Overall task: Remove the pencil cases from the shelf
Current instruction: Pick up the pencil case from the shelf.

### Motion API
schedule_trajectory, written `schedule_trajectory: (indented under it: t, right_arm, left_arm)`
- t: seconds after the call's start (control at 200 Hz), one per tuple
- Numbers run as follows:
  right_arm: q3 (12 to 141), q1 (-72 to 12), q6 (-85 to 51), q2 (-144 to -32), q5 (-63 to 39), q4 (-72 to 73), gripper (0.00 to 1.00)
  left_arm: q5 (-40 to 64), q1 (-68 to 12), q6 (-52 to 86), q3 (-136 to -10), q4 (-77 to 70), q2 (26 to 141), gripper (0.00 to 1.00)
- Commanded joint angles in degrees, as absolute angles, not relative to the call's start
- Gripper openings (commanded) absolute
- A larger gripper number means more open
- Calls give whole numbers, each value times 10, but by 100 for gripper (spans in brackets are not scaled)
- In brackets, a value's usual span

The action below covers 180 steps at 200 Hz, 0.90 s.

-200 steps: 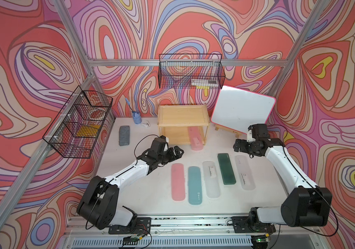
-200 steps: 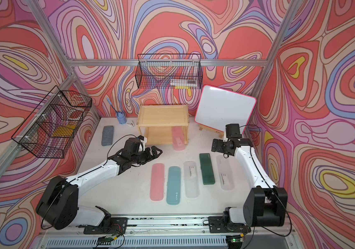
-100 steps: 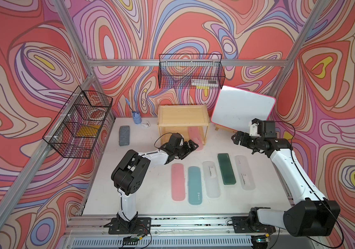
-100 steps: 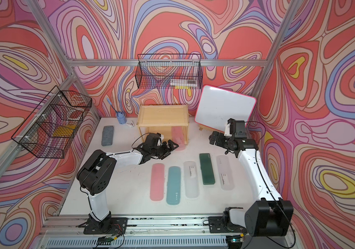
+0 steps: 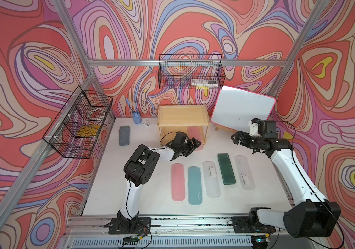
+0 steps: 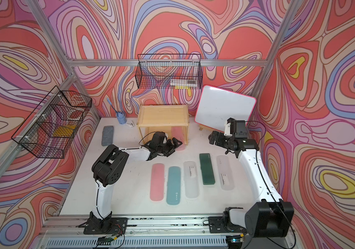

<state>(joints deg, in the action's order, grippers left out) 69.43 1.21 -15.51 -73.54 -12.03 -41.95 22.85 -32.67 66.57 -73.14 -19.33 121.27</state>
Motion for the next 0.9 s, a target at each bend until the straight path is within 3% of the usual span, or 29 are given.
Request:
schedule_trajectory:
  t: [0.0, 0.17, 0.28, 0.345, 0.536, 0.661, 0.811, 0.896]
  right_arm:
    - [706, 14, -144, -733, -126, -421, 98]
    - [702, 15, -143, -733, -130, -418, 98]
    - [696, 14, -142, -733, -133, -418, 98]
    - [693, 14, -141, -732, -134, -418, 98]
    - [685, 15, -136, -727, -132, -415, 98]
    - [679, 15, -136, -727, -132, -413, 98]
    - [675, 15, -136, -728, -135, -413, 98]
    - [670, 15, -141, -729, -142, -407, 98]
  left_arm:
    - [218, -330, 674, -745, -204, 1232, 81]
    - [213, -330, 683, -739, -216, 1239, 64]
    - [207, -330, 689, -733, -226, 1243, 60]
    - [204, -330, 694, -728, -238, 1246, 53]
    - [196, -330, 726, -709, -312, 1262, 51]
    - [192, -331, 738, -698, -352, 1272, 29]
    - [181, -331, 726, -674, -351, 1252, 13]
    - [179, -331, 721, -655, -350, 1233, 12]
